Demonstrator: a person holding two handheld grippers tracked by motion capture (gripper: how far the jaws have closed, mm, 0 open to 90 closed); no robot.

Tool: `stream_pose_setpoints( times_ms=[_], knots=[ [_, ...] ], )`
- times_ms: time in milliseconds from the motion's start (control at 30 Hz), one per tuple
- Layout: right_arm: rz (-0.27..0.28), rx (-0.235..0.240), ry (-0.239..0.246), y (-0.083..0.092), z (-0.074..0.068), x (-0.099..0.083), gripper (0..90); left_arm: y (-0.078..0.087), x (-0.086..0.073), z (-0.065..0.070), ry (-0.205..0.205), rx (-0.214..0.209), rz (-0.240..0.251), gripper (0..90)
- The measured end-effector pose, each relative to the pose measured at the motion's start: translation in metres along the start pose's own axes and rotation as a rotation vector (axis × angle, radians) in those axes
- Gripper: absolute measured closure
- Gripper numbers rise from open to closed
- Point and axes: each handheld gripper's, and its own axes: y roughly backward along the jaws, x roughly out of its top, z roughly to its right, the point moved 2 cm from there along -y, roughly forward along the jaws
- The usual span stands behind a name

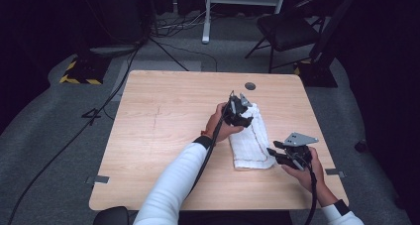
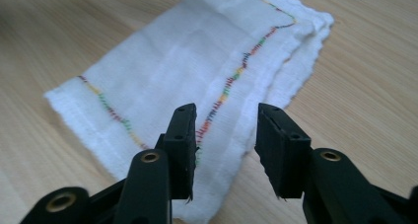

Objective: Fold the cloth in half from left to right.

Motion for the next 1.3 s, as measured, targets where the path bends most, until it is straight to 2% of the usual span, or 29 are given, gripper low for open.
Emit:
stream_pose_setpoints(
  times_ms=[133,200,233,300,367,400,433,500,600,667,767,833,933,1033,1100,1300],
  knots=[
    [-0.004,-0.016,-0.025,-0.006,0.013,-0.003,55.5,0.014,-0.026,0.015,-0.045,-0.054,-0.026,34.2],
    [0.006,-0.005,-0.034,-0.009,0.02,-0.002,54.6,0.019,-0.037,0.022,-0.041,-0.078,-0.038,32.7],
    [0.007,-0.014,-0.046,-0.012,0.025,-0.002,53.5,0.02,-0.042,0.025,-0.048,-0.09,-0.045,32.6],
    [-0.002,0.005,-0.056,-0.019,0.03,-0.002,51.8,0.02,-0.05,0.03,-0.058,-0.103,-0.069,31.6],
    [-0.029,0.005,-0.035,-0.025,0.032,-0.003,51.6,0.02,-0.06,0.035,-0.062,-0.121,-0.083,31.0],
    [-0.038,0.015,-0.04,-0.028,0.033,-0.004,51.6,0.02,-0.063,0.037,-0.062,-0.126,-0.095,31.1],
    [-0.046,0.029,-0.047,-0.031,0.033,-0.004,51.6,0.019,-0.066,0.039,-0.076,-0.123,-0.103,31.2],
    [-0.079,0.026,-0.031,-0.037,0.033,-0.006,51.7,0.018,-0.07,0.041,-0.088,-0.118,-0.107,32.2],
    [-0.109,0.05,-0.028,-0.045,0.031,-0.008,52.1,0.018,-0.072,0.038,-0.065,-0.137,-0.116,32.7],
    [-0.117,0.063,-0.021,-0.046,0.029,-0.009,52.9,0.018,-0.074,0.038,-0.064,-0.143,-0.112,33.0],
    [-0.121,0.077,-0.023,-0.046,0.028,-0.009,53.8,0.02,-0.078,0.04,-0.089,-0.134,-0.096,34.0],
    [-0.119,0.086,-0.022,-0.046,0.027,-0.01,54.6,0.022,-0.081,0.042,-0.082,-0.129,-0.085,35.6],
    [-0.12,0.108,-0.015,-0.044,0.023,-0.011,55.2,0.029,-0.085,0.045,-0.099,-0.125,-0.093,36.5],
    [-0.124,0.136,-0.006,-0.043,0.015,-0.011,55.2,0.036,-0.091,0.047,-0.097,-0.126,-0.1,36.5],
    [-0.127,0.149,0.019,-0.042,0.008,-0.01,55.1,0.041,-0.096,0.048,-0.093,-0.129,-0.095,37.7],
    [-0.131,0.188,0.021,-0.04,-0.008,-0.009,54.5,0.056,-0.11,0.055,-0.093,-0.124,-0.094,39.7]
  ],
)
